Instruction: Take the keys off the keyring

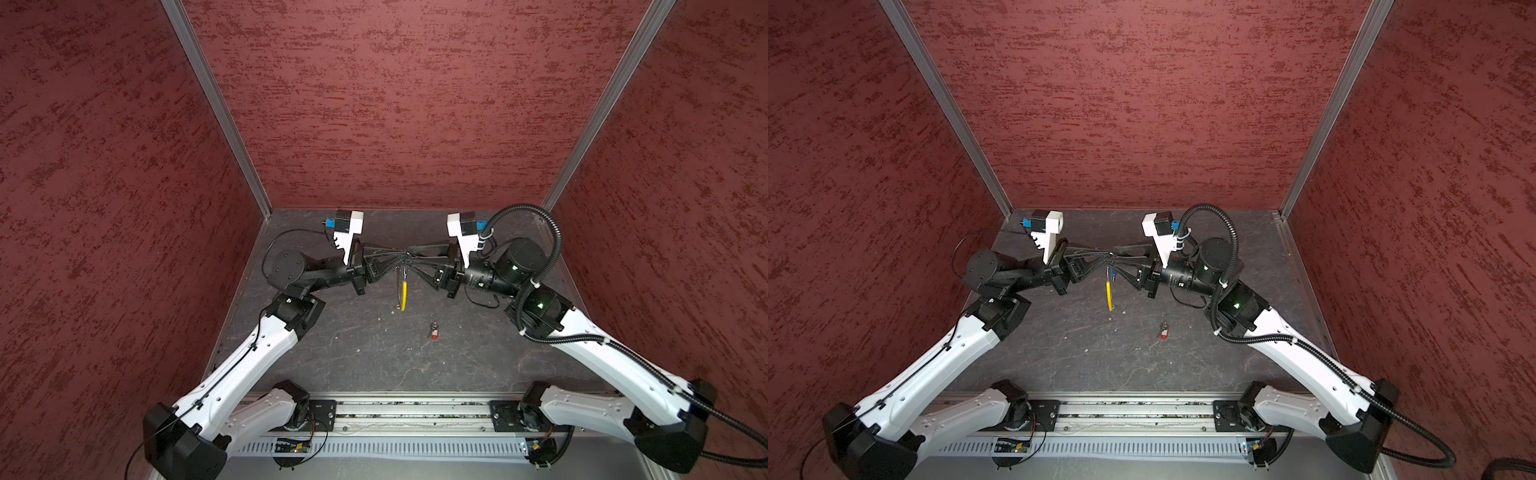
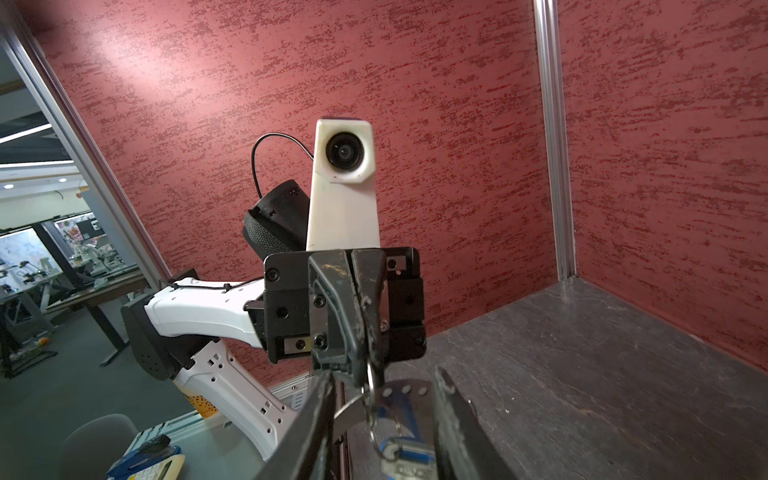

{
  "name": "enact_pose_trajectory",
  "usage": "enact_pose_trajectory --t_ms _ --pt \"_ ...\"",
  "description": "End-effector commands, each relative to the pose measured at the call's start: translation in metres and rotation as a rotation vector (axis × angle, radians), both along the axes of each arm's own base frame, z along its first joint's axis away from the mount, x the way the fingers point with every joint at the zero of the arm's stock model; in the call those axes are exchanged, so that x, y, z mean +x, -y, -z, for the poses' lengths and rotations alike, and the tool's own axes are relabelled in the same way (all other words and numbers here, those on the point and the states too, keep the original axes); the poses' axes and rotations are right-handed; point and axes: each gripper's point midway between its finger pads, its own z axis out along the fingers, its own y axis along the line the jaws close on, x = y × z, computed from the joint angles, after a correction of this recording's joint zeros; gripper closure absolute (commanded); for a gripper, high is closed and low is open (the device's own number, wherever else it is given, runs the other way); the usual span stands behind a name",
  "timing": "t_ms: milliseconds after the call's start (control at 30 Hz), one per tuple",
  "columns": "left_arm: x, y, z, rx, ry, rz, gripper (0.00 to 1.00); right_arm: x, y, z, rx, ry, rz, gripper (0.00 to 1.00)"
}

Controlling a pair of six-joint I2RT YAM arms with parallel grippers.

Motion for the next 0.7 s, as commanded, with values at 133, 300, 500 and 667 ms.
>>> enact_pose_trajectory --t_ms 133,300,500,667 --pt "-0.0091 -0.0032 -0.0101 -0.027 0.053 0.003 1.0 -0.0117 -0.0019 -0.001 0.017 0.006 -0.103 0.72" --pt "-0.0105 -0.0035 -0.0101 -0.027 0.054 0.006 1.0 -0.0088 -0.0013 0.0036 0.013 -0.009 -0.1 0.8" --pt "-0.0119 -0.0026 -0.0098 -0.026 0.055 0.017 1.0 -0.0048 0.0026 0.0009 0.028 -0.011 -0.086 0.85" --pt "-0.0124 -0.0011 -0.009 -0.023 0.054 0.026 1.0 -0.0048 0.0011 -0.0002 0.034 -0.012 -0.102 0.88"
